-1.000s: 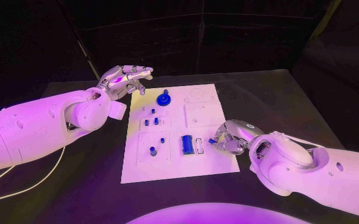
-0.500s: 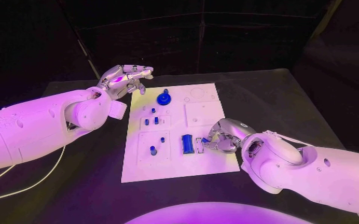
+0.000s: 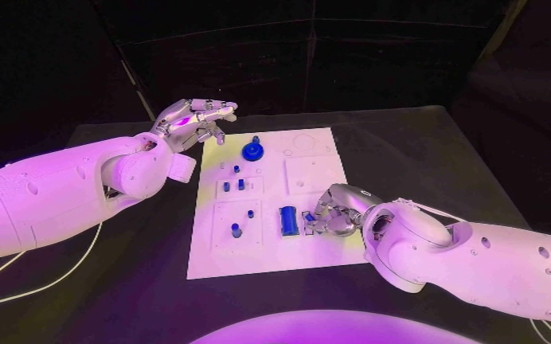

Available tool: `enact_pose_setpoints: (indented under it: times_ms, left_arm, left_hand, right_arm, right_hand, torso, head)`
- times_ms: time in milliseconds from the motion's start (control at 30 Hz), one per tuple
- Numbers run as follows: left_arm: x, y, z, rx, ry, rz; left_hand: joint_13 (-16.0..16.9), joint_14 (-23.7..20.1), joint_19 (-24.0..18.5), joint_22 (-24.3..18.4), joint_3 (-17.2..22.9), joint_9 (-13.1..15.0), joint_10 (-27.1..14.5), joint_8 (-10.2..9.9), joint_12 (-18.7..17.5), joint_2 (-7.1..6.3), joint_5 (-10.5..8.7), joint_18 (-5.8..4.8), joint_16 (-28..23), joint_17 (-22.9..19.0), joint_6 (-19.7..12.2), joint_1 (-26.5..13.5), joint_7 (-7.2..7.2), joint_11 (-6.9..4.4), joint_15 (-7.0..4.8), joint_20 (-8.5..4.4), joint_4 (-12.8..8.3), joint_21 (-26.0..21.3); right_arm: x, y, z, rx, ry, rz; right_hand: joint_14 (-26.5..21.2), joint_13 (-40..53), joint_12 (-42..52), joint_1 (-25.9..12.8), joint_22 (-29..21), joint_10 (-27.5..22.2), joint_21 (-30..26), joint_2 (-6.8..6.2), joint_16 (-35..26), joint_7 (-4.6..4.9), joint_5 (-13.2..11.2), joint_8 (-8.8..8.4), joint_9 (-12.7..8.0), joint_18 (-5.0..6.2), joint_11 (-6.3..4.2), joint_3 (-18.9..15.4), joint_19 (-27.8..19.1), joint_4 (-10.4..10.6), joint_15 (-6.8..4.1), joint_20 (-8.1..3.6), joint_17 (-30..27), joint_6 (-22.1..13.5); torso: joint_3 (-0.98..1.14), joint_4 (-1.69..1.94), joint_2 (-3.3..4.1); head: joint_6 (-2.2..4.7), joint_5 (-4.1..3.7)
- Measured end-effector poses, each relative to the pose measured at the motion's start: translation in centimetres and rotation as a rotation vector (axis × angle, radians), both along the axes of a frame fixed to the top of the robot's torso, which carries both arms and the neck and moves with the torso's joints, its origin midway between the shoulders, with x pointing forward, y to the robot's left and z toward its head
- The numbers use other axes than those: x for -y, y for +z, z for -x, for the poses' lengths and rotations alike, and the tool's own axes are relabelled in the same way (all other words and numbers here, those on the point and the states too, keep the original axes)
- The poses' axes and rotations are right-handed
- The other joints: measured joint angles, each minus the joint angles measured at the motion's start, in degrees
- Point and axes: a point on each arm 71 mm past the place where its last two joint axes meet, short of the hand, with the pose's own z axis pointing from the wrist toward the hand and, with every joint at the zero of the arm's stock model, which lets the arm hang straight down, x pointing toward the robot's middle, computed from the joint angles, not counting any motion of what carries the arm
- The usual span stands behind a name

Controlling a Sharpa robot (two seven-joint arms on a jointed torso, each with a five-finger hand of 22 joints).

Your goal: Assemble the parts on the task board

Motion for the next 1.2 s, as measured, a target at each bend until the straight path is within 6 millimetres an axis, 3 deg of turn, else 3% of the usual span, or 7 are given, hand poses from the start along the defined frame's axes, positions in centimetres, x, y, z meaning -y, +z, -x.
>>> enact_pose_setpoints:
  times_ms: [100, 433, 633, 800, 1067, 1200]
  left_arm:
    - [-0.01, -0.01, -0.01, -0.001, 0.0, -0.001]
    - [-0.01, -0.03, 0.0, -0.004, -0.002, -0.002]
    - [-0.01, -0.04, 0.0, -0.005, -0.003, -0.002]
    - [-0.01, -0.04, 0.0, -0.006, -0.003, -0.002]
    - [-0.02, -0.05, 0.0, -0.007, -0.004, -0.002]
    - [-0.01, -0.05, 0.01, -0.008, -0.004, -0.002]
  left_hand:
    - [0.0, 0.0, 0.0, 0.0, 0.0, 0.0, 0.0, 0.0, 0.0, 0.0, 0.0, 0.0, 0.0, 0.0, 0.0, 0.0, 0.0, 0.0, 0.0, 0.0, 0.0, -0.2]
    - [0.0, 0.0, 0.0, 0.0, 0.0, 0.0, 0.0, 0.0, 0.0, 0.0, 0.0, 0.0, 0.0, 0.0, 0.0, 0.0, 0.0, 0.0, 0.0, 0.0, 0.0, -0.3]
    - [0.0, 0.0, 0.0, 0.0, -0.2, 0.0, -0.2, 0.0, 0.2, 0.19, 0.0, 0.0, 0.2, 0.0, 0.0, -0.2, 0.0, -0.21, 0.0, 0.0, 0.2, -0.3]
    - [0.0, 0.0, 0.0, 0.0, -0.2, 0.0, -0.2, 0.0, 0.2, 0.24, 0.0, 0.0, 0.2, 0.0, 0.0, -0.2, 0.0, -0.21, 0.0, 0.0, 0.1, -0.3]
    - [0.0, 0.0, 0.0, 0.0, -0.1, 0.0, -0.2, 0.0, 0.2, 0.24, 0.0, 0.0, 0.2, 0.0, 0.0, -0.2, 0.0, -0.21, 0.0, 0.0, 0.2, -0.3]
    - [0.0, 0.0, 0.0, 0.0, -0.1, 0.0, -0.2, 0.0, 0.2, 0.24, 0.0, -0.01, 0.2, 0.0, 0.0, -0.2, 0.0, -0.21, 0.0, 0.0, 0.1, -0.3]
  right_arm:
    - [-0.1, -0.04, -0.11, -0.005, -0.002, -0.003]
    - [-0.1, -0.31, -0.27, -0.022, -0.016, -0.011]
    - [-0.19, -0.41, -0.22, -0.03, -0.019, -0.018]
    - [-0.19, -0.48, -0.21, -0.035, -0.021, -0.02]
    - [-0.25, -0.51, -0.2, -0.038, -0.022, -0.022]
    - [-0.24, -0.51, -0.22, -0.036, -0.026, -0.025]
  right_hand:
    - [-0.2, 0.0, 0.0, -1.4, 0.0, 0.0, 0.0, -0.86, 0.0, -0.13, 2.2, 0.01, 0.2, 0.01, -0.03, -0.3, -0.2, 1.1, -0.22, -0.21, 0.0, 0.5]
    - [-0.2, 0.0, 0.4, -3.9, 0.0, 0.8, 0.0, -1.5, 0.0, -0.58, 5.9, 0.69, 1.2, 0.0, -0.84, -2.3, -0.2, 3.5, -0.57, -0.61, 0.0, 1.7]
    - [0.0, 0.0, 0.7, -4.9, 0.0, 1.0, 0.0, -1.28, 0.0, -0.7, 6.6, 0.98, 1.6, 0.0, -1.0, -3.4, -0.2, 4.6, -0.83, -0.64, 0.0, 2.0]
    - [0.0, 0.0, 0.7, -5.6, 0.0, 1.2, 0.0, -1.22, 0.0, -1.23, 8.8, 1.24, 2.1, 0.01, -1.24, -4.8, -0.2, 6.0, -0.83, -0.7, 0.0, 2.5]
    - [0.0, 0.0, 0.7, -5.6, 0.0, 1.4, 0.0, -1.2, 0.0, -1.5, 9.0, 1.84, 2.9, 0.0, -1.45, -6.5, -0.2, 7.0, -1.24, -1.06, 0.0, 3.2]
    - [0.0, 0.0, 0.7, -6.7, 0.0, 1.4, 0.0, -1.03, 0.0, -1.61, 8.0, 2.19, 3.3, 0.0, -1.45, -8.0, -0.2, 8.4, -1.24, -1.06, 0.0, 3.3]
  torso:
    - [0.01, -0.01, -0.01]
    - [0.03, -0.08, -0.04]
    - [0.04, -0.08, -0.04]
    - [0.04, -0.08, -0.04]
    - [0.04, -0.08, -0.04]
    - [0.04, -0.08, -0.04]
  head:
    - [-0.01, 0.06]
    - [0.03, 0.13]
    - [-0.02, 0.13]
    - [0.03, 0.15]
    - [-0.03, 0.15]
    - [-0.03, 0.02]
